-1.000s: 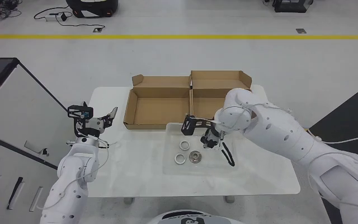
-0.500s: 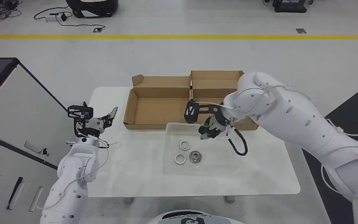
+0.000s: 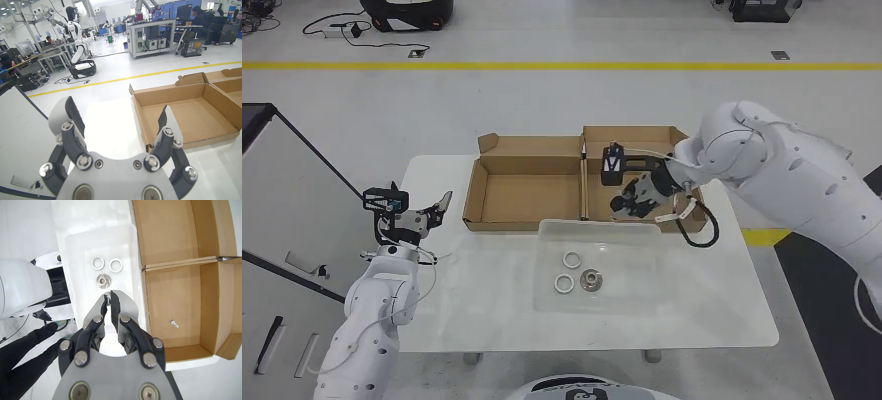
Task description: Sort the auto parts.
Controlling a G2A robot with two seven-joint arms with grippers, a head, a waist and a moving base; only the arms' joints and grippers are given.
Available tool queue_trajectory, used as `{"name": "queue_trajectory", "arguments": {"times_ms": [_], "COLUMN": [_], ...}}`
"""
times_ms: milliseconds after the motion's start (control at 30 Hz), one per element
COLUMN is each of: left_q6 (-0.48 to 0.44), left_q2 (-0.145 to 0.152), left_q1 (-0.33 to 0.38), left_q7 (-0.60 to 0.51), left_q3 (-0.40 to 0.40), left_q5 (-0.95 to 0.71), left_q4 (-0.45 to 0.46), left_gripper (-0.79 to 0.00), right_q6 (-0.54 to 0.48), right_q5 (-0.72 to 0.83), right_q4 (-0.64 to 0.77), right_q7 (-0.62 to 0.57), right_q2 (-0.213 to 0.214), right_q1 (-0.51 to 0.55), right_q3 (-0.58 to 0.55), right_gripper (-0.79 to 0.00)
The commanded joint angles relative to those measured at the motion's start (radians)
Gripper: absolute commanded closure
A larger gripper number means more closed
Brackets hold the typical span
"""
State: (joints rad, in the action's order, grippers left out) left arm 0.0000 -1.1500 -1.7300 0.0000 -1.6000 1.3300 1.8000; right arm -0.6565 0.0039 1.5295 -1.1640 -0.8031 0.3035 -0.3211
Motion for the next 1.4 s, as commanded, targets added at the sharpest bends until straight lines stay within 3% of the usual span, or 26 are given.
{"name": "queue_trajectory", "arguments": {"times_ms": [0,200,500,1067,1367], "left_q6": [0.000,0.000,0.000,0.000,0.000], "left_q2": [0.000,0.000,0.000,0.000,0.000], "left_q1": [0.000,0.000,0.000,0.000,0.000], "left_q7": [0.000,0.000,0.000,0.000,0.000], "left_q3": [0.000,0.000,0.000,0.000,0.000], "left_q5": [0.000,0.000,0.000,0.000,0.000], "left_q4": [0.000,0.000,0.000,0.000,0.000], "left_gripper": [-0.785,-0.785,-0.785,-0.785,-0.785], "right_q6": [-0.048,-0.197,-0.354,-0.356,-0.356], "right_q5": [0.016,0.070,0.061,0.309,0.466], "right_q4": [-0.029,-0.109,-0.158,-0.046,0.006], "right_q7": [0.048,0.197,0.354,0.356,0.356], "right_q2": [-0.002,-0.023,-0.063,-0.078,-0.067], "right_q1": [-0.037,-0.141,-0.156,-0.198,-0.131], "right_q3": [0.039,0.151,0.151,0.144,0.021], "right_gripper": [0.000,0.000,0.000,0.000,0.000]}}
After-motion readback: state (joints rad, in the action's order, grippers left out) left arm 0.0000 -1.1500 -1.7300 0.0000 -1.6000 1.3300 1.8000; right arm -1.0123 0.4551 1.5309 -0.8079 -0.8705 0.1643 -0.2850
